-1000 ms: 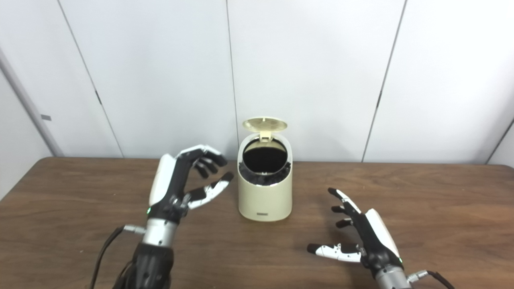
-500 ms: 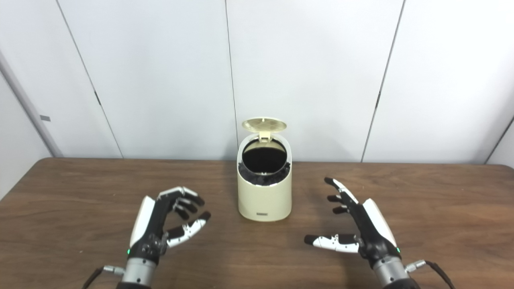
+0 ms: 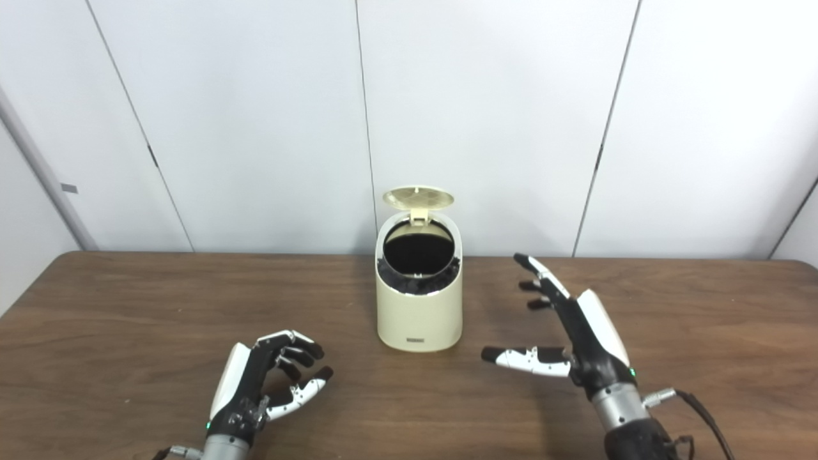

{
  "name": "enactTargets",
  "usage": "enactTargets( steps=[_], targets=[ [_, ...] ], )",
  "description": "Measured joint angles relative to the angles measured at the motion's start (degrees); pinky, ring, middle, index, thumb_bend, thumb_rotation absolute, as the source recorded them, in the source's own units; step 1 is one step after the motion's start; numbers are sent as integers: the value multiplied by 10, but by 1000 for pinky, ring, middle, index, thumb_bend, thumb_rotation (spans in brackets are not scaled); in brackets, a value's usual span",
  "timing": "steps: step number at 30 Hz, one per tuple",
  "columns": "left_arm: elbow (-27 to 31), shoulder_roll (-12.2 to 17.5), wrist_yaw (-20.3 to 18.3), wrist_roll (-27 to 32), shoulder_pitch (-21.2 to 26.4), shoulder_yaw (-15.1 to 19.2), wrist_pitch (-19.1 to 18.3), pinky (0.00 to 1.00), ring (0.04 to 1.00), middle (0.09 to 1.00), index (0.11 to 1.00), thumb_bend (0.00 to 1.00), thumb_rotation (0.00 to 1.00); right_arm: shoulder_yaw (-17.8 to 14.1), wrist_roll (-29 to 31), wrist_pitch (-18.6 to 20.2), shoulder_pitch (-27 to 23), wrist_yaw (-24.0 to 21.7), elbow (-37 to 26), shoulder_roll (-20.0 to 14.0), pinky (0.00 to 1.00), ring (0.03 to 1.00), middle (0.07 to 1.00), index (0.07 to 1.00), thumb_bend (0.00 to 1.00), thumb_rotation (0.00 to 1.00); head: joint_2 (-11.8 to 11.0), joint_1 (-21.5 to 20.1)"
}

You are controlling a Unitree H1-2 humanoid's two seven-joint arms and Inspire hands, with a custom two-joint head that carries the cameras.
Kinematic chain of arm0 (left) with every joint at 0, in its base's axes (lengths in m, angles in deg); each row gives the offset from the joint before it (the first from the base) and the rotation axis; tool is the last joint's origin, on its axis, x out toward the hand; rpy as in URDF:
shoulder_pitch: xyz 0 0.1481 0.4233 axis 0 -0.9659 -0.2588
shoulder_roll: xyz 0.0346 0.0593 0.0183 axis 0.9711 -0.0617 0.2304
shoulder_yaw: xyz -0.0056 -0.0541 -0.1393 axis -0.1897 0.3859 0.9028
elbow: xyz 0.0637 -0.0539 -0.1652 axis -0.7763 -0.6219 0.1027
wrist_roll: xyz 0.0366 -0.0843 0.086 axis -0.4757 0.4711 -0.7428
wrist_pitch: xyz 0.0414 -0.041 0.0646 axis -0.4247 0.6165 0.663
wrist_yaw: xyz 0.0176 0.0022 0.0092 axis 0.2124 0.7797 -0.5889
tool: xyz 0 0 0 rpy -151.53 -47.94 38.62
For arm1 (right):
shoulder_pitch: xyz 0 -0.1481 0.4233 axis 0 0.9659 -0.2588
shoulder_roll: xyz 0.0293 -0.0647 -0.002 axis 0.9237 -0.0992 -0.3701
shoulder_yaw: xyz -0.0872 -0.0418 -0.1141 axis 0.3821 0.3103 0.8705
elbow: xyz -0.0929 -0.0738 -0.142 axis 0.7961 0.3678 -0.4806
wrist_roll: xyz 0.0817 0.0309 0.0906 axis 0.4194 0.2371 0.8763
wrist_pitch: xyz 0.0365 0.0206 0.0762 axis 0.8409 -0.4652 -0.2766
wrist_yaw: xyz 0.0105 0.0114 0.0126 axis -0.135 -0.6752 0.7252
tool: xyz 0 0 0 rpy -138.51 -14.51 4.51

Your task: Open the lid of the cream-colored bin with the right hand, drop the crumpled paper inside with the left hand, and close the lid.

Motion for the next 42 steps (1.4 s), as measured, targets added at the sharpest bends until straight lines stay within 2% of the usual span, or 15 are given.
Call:
enactTargets(
  steps=[1,5,10,19,22,26,30,34,38,42],
  targets=[
    [-2,0,0,0,1,0,1,473,562,614,496,508,41,0,-2,-2,-10,0,0,-4,820,891,922,874,704,408,0,0],
    [-7,0,1,-1,4,0,2,473,559,611,496,508,43,2,-21,-6,-53,0,0,-16,948,980,915,880,705,485,0,1],
    [-7,0,1,-1,5,0,2,468,555,607,496,508,43,13,-28,4,-111,-20,-2,-24,813,894,900,873,675,457,1,2],
    [-9,5,-4,1,7,-5,5,461,547,603,495,508,44,36,-58,28,-178,-45,-1,-25,700,839,885,863,667,394,0,4],
    [-10,8,-5,2,7,-6,8,458,544,602,495,509,42,44,-56,39,-190,-65,2,-25,685,864,907,880,668,408,0,4],
    [-11,12,-5,-1,8,-9,14,467,554,606,495,509,43,64,-72,63,-207,-93,3,-29,640,852,912,889,689,484,0,5],
    [-11,13,-5,-2,8,-12,16,462,549,601,495,509,44,75,-91,76,-223,-109,8,-32,685,877,902,879,709,538,0,6],
    [-11,14,-5,-2,8,-12,16,458,546,601,495,509,43,82,-98,73,-229,-110,22,-33,792,936,882,862,711,569,2,6],
    [-11,15,-5,-5,8,-13,16,457,546,601,495,509,44,96,-113,70,-232,-111,28,-37,851,976,882,861,728,664,2,6],
    [-11,15,-5,-5,8,-13,16,441,535,597,495,509,45,109,-127,71,-236,-125,35,-47,889,997,891,868,703,655,2,7]
  ],
)
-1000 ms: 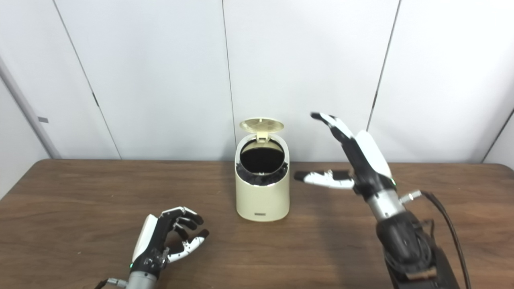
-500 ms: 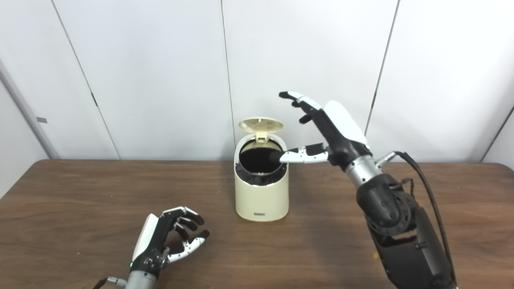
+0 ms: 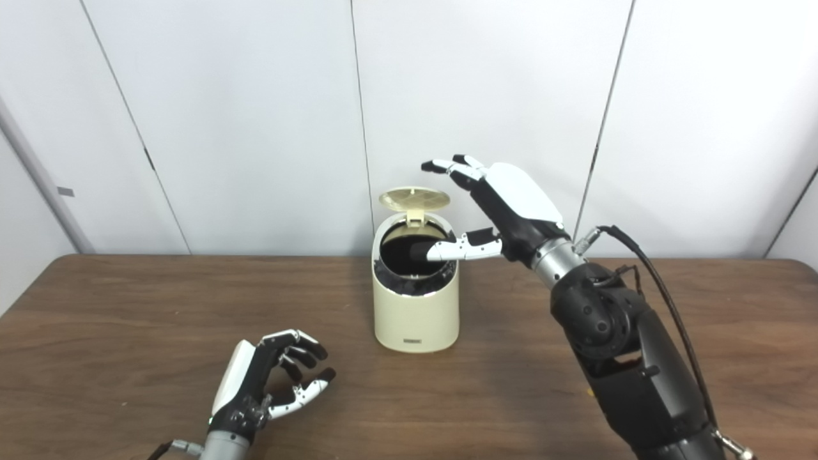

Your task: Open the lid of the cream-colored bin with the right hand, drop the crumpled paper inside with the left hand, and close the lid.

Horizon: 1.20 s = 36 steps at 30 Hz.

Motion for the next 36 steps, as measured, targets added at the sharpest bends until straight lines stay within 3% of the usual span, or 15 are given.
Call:
enactTargets(
  steps=[21,36],
  targets=[
    [1,-1,-1,-10,-1,1,-1,444,539,602,495,509,45,16,-33,-5,-8,-29,-19,-5,900,998,837,807,708,603,11,5],
    [3,-1,-1,-10,-2,2,-1,436,534,601,495,509,46,22,-32,-33,9,-33,-57,-5,1000,977,793,782,709,597,21,7]
  ],
)
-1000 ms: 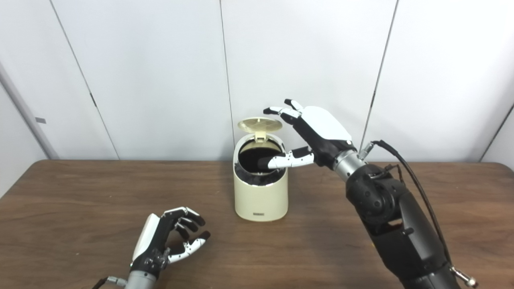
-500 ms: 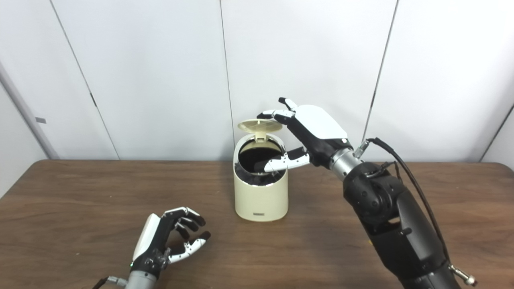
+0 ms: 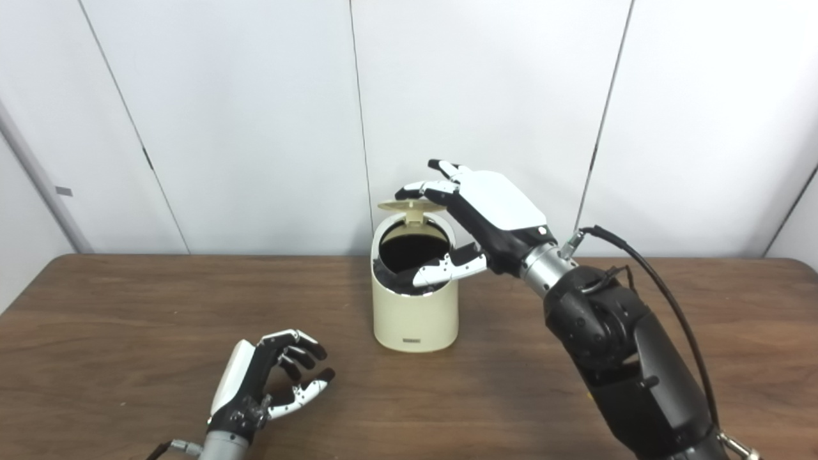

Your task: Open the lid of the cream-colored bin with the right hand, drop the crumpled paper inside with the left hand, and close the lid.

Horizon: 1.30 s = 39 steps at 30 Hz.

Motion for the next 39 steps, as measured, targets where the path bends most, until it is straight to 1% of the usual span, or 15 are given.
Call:
enactTargets(
  steps=[4,7,9,11,14,16,24,27,31,34,35,39],
  targets=[
    [2,0,-1,0,-1,0,-2,440,536,599,495,509,45,1,0,0,6,-14,-2,-2,990,973,791,784,708,618,3,3],
    [7,0,-2,-1,-4,1,-5,442,538,602,495,509,46,3,-2,-2,11,-17,0,-3,936,964,788,781,714,612,5,4],
    [11,0,-3,-1,-7,1,-7,444,540,605,495,508,46,5,-7,-6,12,-18,2,-4,925,962,788,781,715,611,5,4],
    [14,0,-5,-1,-9,1,-13,446,544,611,496,508,46,7,-13,-8,13,-18,3,-5,934,959,784,777,716,608,8,4],
    [17,0,-6,-1,-12,1,-16,449,549,614,496,508,46,10,-21,-9,13,-18,5,-8,985,964,784,777,710,603,11,4],
    [17,0,-7,-1,-12,1,-16,444,542,607,495,508,45,12,-23,-8,14,-21,7,-9,962,967,790,781,706,586,11,4],
    [17,0,-7,-1,-12,1,-16,449,551,612,495,508,45,13,-24,-7,18,-24,20,-10,914,968,791,781,715,574,18,4],
    [18,0,-7,-1,-12,2,-16,434,537,606,495,509,45,14,-24,-7,20,-24,23,-10,943,969,789,779,719,574,19,4],
    [19,0,-8,-1,-13,2,-18,430,536,610,495,509,46,15,-25,-8,22,-24,24,-10,923,971,785,775,714,611,23,4],
    [22,0,-10,-1,-14,3,-19,434,540,611,495,509,46,17,-24,-9,26,-24,25,-11,921,969,771,767,710,619,23,4],
    [22,0,-11,0,-14,3,-20,436,541,612,495,509,46,17,-24,-9,28,-24,25,-11,923,967,766,763,711,613,26,6],
    [29,0,-19,-1,-15,4,-28,438,544,614,496,509,48,17,-21,-9,31,-26,24,-13,961,959,748,752,708,561,28,8]
  ],
)
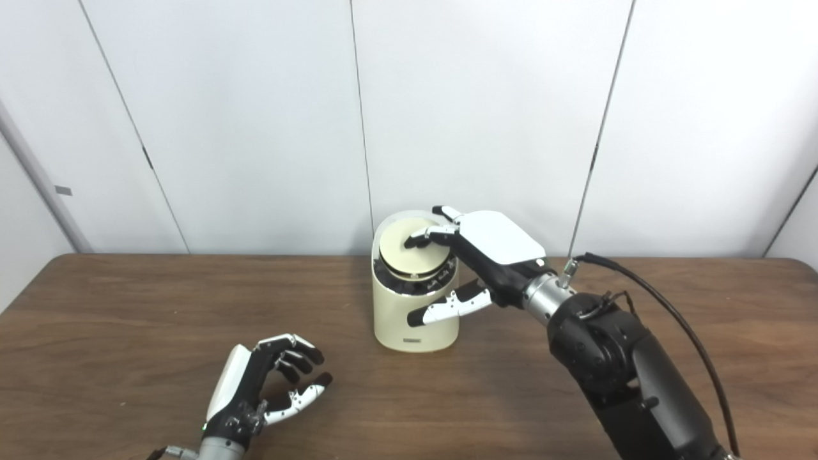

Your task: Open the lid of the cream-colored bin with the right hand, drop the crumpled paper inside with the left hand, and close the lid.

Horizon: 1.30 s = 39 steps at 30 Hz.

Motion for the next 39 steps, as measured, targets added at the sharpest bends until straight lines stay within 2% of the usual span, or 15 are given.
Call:
enactTargets(
  steps=[6,23,33,37,39],
  targets=[
    [5,0,-4,0,-1,0,-10,443,545,613,496,509,49,0,3,-5,6,-2,-4,-2,1000,948,738,740,703,546,4,2],
    [6,0,-3,-1,-1,0,-10,441,542,610,496,509,50,6,4,-12,17,-6,-13,-2,1000,940,739,736,705,533,12,5],
    [6,0,-3,-2,-1,-1,-9,438,538,602,496,508,49,9,5,-27,18,-2,-11,-2,980,923,721,720,707,477,17,8],
    [7,0,-2,-2,-1,0,-9,441,545,610,496,508,50,14,0,-30,18,-1,-8,-3,979,923,722,718,706,495,18,10],
    [8,0,-2,-2,-2,0,-9,440,544,609,496,508,50,19,-8,-31,16,-1,-8,-4,980,925,724,724,706,539,18,10]
  ],
)
